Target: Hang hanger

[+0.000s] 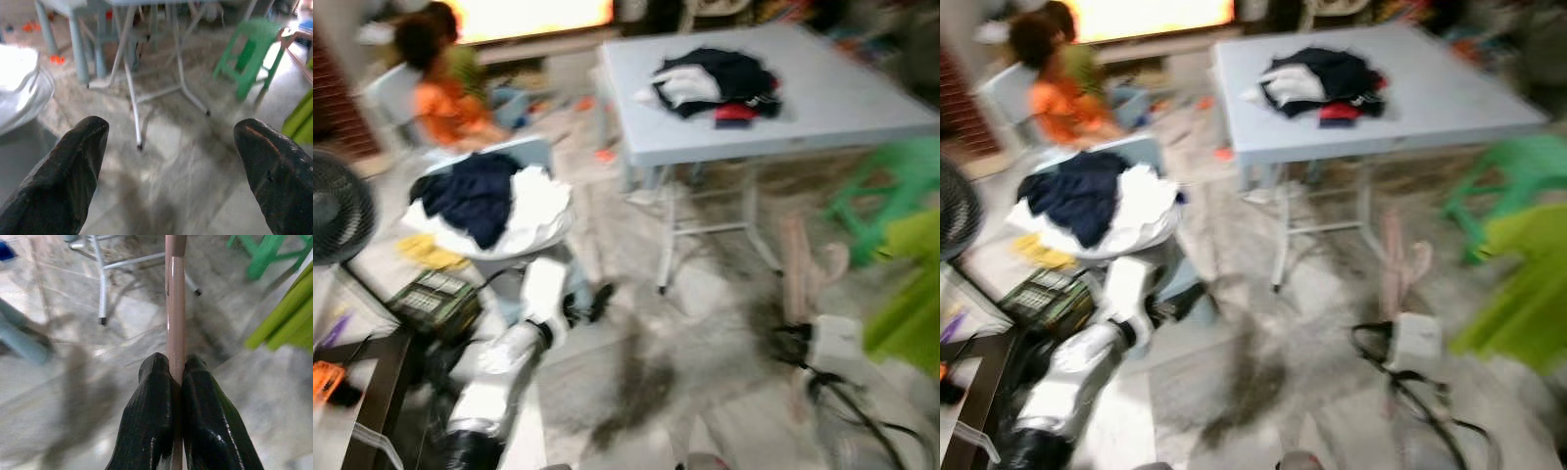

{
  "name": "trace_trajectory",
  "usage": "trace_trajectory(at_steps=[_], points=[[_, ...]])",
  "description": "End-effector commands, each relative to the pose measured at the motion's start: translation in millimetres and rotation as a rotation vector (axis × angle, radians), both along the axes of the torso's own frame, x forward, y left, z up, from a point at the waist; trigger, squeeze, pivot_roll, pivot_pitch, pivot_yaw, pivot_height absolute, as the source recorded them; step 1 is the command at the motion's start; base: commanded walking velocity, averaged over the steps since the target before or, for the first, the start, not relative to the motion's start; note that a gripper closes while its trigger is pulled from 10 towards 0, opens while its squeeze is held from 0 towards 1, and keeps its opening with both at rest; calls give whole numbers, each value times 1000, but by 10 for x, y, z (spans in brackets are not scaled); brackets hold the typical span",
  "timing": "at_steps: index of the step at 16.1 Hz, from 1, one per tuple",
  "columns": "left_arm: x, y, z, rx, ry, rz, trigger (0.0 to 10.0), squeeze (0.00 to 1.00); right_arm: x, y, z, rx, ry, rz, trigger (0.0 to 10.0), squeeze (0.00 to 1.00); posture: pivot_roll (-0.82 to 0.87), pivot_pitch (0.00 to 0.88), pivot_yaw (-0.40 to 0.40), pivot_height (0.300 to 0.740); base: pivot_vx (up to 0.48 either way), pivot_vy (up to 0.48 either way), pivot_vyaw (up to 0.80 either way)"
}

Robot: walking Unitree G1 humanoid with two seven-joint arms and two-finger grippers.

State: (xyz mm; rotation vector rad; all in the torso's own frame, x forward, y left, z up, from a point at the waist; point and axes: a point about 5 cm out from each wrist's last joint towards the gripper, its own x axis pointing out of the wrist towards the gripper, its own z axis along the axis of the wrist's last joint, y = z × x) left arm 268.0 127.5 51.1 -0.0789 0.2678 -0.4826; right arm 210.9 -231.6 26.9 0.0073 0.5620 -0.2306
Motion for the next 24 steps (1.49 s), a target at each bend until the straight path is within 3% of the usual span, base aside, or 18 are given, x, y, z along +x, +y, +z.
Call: trace_trajectory(at_steps=[1, 11, 16, 17, 24], points=[[34, -51, 77, -24, -33, -34, 10000, 0, 48, -36, 72, -12, -29, -7, 10000, 0, -83, 0, 68, 740, 266, 401, -775], [47, -101, 76, -44, -34, -60, 10000, 0, 90, -27, 106, -25, -44, -10, 10000, 0, -88, 0, 58, 740, 455, 29, -783], [-85, -151, -44, -25, 10, -93, 10000, 0, 29, -92, 43, -43, -15, -117, 10000, 0, -76, 0, 28, 740, 459, 0, -788], [-107, -129, -61, -22, 18, -91, 10000, 0, -2, -111, 8, -24, -2, -183, 10000, 0, -74, 0, 28, 740, 439, 0, -788], [-45, -140, -45, -6, 17, -102, 10000, 0, -9, -139, -75, 21, 43, -306, 10000, 0, -77, 0, 43, 740, 360, 279, -786]])
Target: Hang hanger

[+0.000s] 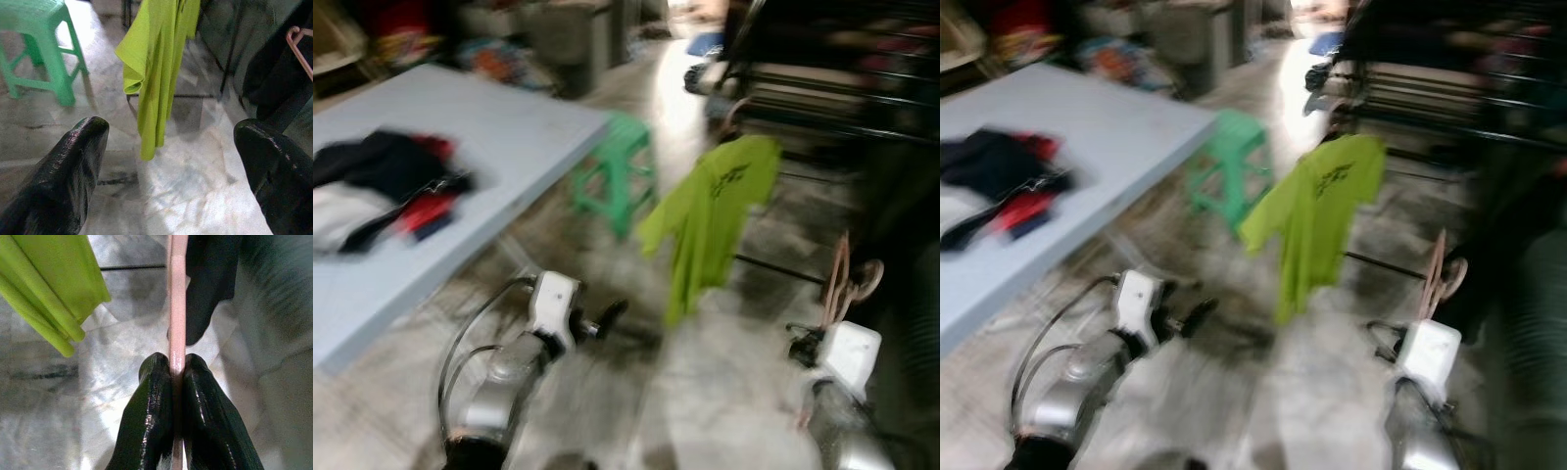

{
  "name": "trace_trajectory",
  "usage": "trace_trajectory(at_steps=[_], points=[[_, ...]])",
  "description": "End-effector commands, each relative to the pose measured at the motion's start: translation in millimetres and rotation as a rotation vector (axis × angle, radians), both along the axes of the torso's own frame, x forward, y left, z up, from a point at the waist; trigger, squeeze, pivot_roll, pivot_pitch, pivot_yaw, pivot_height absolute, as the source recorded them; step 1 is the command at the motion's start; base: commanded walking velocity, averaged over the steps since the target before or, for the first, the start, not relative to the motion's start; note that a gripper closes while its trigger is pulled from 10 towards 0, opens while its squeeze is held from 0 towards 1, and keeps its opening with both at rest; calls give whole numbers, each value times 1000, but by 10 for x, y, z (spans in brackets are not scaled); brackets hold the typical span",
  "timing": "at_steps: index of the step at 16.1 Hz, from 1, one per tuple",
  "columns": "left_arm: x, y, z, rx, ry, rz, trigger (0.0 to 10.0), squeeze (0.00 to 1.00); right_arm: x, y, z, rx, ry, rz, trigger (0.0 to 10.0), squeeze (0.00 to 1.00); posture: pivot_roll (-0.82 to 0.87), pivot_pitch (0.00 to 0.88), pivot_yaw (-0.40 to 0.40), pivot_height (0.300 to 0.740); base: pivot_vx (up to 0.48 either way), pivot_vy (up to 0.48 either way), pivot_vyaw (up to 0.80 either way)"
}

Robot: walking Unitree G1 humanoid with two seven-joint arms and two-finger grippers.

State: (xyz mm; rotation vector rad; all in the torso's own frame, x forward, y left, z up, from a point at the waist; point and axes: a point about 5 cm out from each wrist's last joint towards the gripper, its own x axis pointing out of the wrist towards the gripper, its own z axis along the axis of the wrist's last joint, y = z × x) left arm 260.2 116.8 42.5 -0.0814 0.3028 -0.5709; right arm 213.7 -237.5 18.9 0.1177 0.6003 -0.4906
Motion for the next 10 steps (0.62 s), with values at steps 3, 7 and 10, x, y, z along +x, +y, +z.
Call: trace_trajectory(at_steps=[3, 7, 10], points=[[36, -44, 48, 5, -18, -25, 10000, 0, 17, -73, -7, 6, 18, -18, 10000, 0, -78, 0, 54, 740, 326, 352, -785], [47, -54, 59, 11, -33, -37, 10000, 0, 102, -1, 5, 19, 23, 56, 10000, 0, -75, 0, 55, 740, 327, 352, -114], [30, -94, 53, 14, -31, -55, 10000, 0, 147, 38, 0, 4, 35, 133, 10000, 0, -75, 0, 56, 740, 460, 0, 0]])
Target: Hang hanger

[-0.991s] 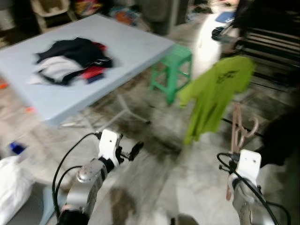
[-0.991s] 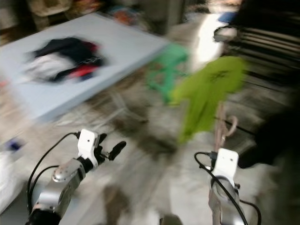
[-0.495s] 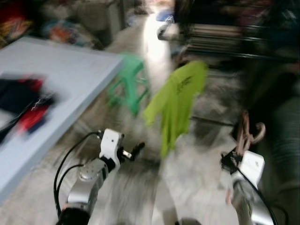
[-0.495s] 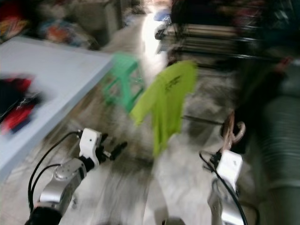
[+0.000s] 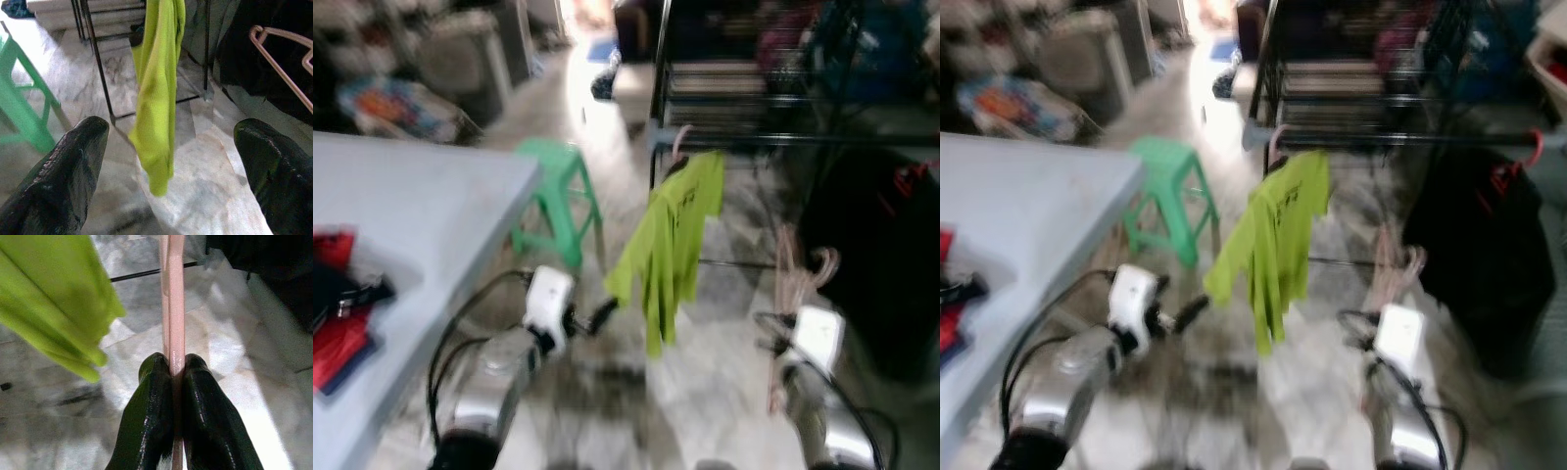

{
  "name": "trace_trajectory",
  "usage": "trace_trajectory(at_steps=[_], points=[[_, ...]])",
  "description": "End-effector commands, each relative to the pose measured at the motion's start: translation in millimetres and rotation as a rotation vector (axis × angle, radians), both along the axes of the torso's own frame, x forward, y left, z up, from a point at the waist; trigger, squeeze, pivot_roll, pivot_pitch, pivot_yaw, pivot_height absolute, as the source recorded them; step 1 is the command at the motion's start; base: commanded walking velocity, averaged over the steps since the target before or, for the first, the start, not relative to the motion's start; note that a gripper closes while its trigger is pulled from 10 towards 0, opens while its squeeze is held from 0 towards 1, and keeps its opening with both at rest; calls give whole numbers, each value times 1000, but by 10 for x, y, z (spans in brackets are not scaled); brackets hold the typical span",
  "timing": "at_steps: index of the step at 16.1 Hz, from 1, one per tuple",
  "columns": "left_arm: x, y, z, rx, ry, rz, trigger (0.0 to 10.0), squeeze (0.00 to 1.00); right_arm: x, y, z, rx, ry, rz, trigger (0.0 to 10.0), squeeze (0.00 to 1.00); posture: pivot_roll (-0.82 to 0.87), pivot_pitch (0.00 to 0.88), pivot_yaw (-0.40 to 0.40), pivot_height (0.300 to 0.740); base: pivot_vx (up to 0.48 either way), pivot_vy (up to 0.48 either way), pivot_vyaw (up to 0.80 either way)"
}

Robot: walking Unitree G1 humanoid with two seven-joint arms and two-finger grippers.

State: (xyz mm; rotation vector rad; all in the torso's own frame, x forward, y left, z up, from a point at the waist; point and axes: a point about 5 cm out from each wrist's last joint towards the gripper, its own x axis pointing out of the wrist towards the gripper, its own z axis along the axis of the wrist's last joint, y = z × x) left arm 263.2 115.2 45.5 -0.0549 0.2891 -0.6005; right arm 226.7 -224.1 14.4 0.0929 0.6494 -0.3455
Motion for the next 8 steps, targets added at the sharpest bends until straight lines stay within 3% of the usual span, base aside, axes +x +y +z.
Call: trace_trajectory(at_steps=[1, 8], points=[[-10, -99, 21, 0, -11, -35, 10000, 0, 36, -96, 51, -52, 12, 35, 10000, 0, -75, 0, 57, 740, 480, 0, 0], [-13, -139, 25, -1, -14, -47, 10000, 0, 166, -330, 179, -235, 40, 232, 10000, 0, -76, 0, 50, 740, 480, 0, 0]])
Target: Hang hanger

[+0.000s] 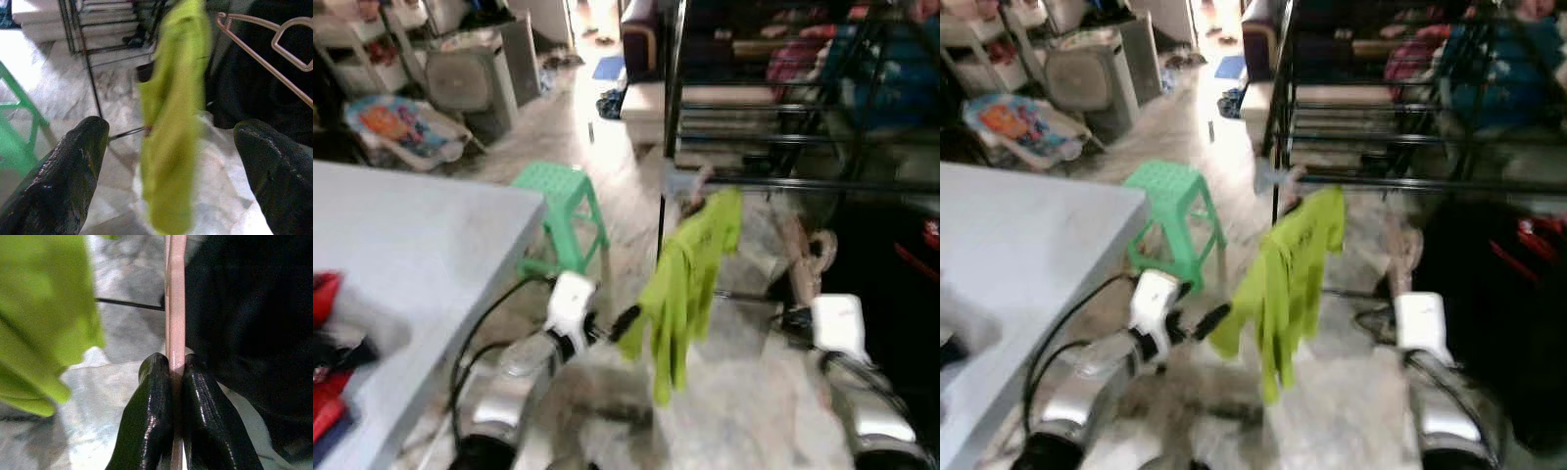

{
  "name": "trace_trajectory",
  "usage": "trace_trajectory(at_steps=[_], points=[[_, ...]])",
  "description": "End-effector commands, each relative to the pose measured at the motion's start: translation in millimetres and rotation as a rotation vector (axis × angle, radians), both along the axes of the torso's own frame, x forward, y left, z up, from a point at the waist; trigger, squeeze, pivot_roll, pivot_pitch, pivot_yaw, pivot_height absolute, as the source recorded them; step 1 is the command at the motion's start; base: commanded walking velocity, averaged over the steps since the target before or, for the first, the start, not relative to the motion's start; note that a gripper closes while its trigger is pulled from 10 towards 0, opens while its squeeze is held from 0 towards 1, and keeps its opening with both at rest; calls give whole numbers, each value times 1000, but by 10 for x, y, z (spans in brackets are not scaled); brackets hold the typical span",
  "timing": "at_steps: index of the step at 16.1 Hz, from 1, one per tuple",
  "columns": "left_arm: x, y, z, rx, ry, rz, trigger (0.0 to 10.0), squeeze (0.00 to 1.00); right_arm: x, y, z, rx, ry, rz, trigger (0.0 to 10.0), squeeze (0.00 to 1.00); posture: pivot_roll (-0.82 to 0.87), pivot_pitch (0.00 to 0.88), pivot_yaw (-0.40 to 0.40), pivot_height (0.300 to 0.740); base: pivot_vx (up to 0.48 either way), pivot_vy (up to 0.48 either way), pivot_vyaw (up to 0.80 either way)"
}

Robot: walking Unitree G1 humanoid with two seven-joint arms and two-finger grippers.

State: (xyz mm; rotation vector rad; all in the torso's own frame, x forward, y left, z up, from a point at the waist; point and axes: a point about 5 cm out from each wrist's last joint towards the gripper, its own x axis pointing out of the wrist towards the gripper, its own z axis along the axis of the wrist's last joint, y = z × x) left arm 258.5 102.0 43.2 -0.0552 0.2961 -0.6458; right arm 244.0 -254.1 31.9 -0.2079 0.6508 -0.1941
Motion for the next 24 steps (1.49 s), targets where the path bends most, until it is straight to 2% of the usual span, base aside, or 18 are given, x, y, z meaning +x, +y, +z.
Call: trace_trajectory(at_steps=[1, 3, 6, 8, 12, 17, 20, 22, 24], points=[[32, -15, 46, 4, -21, -4, 10000, 0, 22, -89, 50, -36, -17, 1, 10000, 0, -77, 0, 48, 740, 480, 0, 0], [32, -23, 39, 3, -17, 0, 10000, 0, 126, -119, 155, -19, -83, -23, 10000, 0, -76, 0, 45, 740, 476, 0, 0], [20, -9, 58, -24, -22, 10, 10000, 0, 201, -95, 276, -13, -163, -34, 10000, 0, -73, 0, 43, 740, 0, 0, 0], [15, 22, 36, -12, -15, 16, 10000, 0, 137, -33, 230, -2, -144, -14, 10000, 0, -72, 0, 39, 740, 0, 0, 0], [20, 17, 39, -13, -11, 17, 10000, 0, -237, 124, 43, 41, -80, 41, 10000, 0, -79, 0, 41, 740, 0, 0, 0], [30, 21, 56, -16, -12, -1, 10000, 0, -380, 120, 383, 1, -268, 69, 10000, 0, -94, 0, 52, 740, 0, 0, 0], [18, 16, 51, -16, -10, -9, 10000, 0, -366, 114, 496, -8, -357, 21, 10000, 0, -95, 0, 55, 740, 0, 0, 0], [26, 10, 56, -9, -11, -9, 10000, 0, -262, 84, 444, 46, -316, -61, 10000, 0, -91, 0, 56, 740, 0, 0, 0], [26, 10, 54, -5, -9, -11, 10000, 0, -162, 87, 403, 95, -282, -78, 10000, 0, -91, 0, 56, 740, 0, 0, 0]])
